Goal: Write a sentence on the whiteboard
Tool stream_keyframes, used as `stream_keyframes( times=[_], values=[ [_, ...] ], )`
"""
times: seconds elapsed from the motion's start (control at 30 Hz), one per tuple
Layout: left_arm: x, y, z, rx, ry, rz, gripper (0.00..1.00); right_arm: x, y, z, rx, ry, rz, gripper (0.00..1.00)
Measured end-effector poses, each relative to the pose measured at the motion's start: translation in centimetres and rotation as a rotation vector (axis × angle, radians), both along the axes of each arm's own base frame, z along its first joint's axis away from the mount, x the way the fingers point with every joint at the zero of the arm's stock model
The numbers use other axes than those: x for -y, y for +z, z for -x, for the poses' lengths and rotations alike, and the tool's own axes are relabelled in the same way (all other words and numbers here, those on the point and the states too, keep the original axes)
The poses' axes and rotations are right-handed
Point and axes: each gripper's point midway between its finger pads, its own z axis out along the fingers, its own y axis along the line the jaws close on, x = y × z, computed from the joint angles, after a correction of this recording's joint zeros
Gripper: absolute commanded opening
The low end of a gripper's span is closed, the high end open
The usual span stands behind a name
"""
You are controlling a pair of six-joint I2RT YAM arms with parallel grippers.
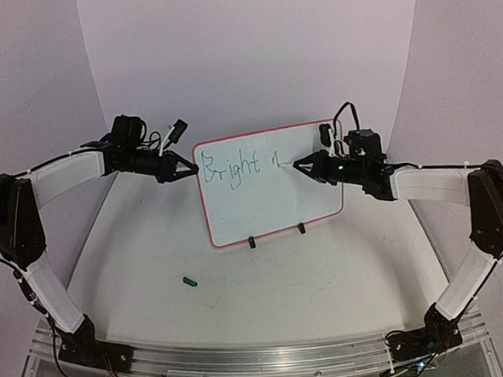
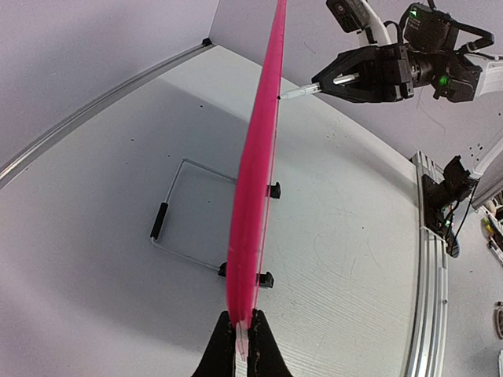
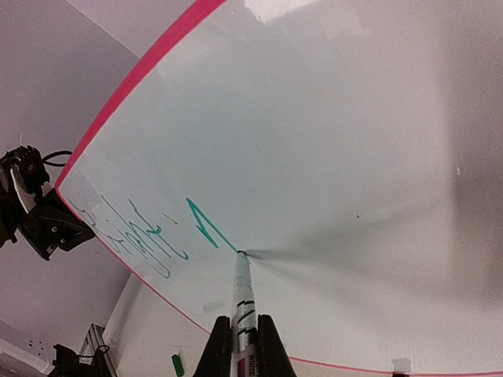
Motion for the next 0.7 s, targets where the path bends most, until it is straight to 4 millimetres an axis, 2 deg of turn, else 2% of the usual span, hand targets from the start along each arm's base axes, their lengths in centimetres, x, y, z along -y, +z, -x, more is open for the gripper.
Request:
stream_keyframes(
  times=[0.27, 0.7],
  values=[
    [0.0, 0.0, 0.0, 0.000, 0.000, -0.001, 0.00, 0.0, 2.0, -0.6, 0.045, -0.019, -0.026, 0.00],
    [0.0, 0.0, 0.0, 0.000, 0.003, -0.002, 0.00, 0.4, 2.4, -0.9, 0.057, -0.050, -0.034, 0.00]
  ],
)
